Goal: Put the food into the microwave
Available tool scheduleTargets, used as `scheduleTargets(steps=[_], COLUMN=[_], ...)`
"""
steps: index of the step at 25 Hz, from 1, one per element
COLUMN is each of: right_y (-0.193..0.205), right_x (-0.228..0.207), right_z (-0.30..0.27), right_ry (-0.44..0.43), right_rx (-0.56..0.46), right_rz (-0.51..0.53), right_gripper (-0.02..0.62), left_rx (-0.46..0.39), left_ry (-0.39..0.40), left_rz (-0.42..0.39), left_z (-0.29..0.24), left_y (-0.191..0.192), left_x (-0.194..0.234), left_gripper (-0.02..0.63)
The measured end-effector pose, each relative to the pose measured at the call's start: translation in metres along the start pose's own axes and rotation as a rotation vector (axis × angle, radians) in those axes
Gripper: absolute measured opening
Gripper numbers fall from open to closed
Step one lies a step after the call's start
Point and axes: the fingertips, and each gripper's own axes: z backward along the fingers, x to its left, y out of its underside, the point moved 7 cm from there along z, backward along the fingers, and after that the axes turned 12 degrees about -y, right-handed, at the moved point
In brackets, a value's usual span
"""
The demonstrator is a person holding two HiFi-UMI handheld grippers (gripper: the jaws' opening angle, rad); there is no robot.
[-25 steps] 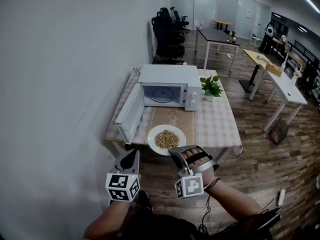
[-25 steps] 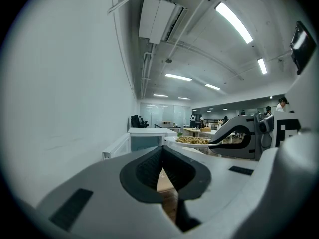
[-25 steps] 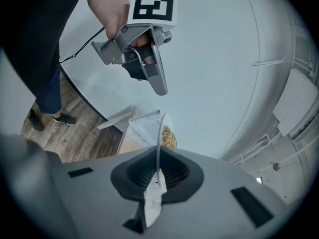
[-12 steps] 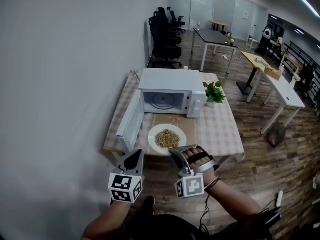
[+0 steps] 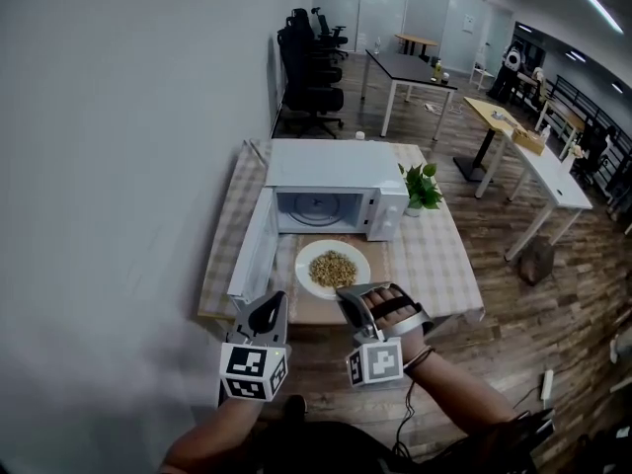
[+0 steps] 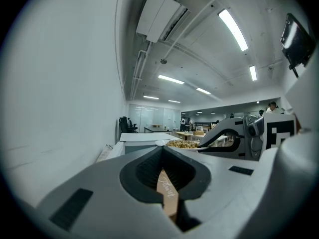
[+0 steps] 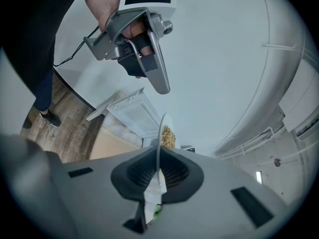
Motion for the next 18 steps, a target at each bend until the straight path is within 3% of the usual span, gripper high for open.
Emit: scheduleTargets(steps=[6,10,18], right_y=[0.000,0.002,0.011], right_x=[-0.013,-0.023,-0.035], right_z=[-0.035,-0.054,-0.080], right_ry=[-0.011,0.007,0.010], right_rx=[0.041,0.068,0.079], right_rz=[-0.017,-0.035,-0.053], right_gripper=[0.018,0.017,0.017], left_rx=[0.016,-0.019,-0.003], left_ry=[0.057,0.082,0.116], left_rz=[0.010,0.011,0.015], left_z=[-0.032,-0.044,-0.071], left_y=[-0.001,-0.008,-0.007], left_x=[0.021,0.033,0.035], left_gripper=[0.009,0.009,0.009])
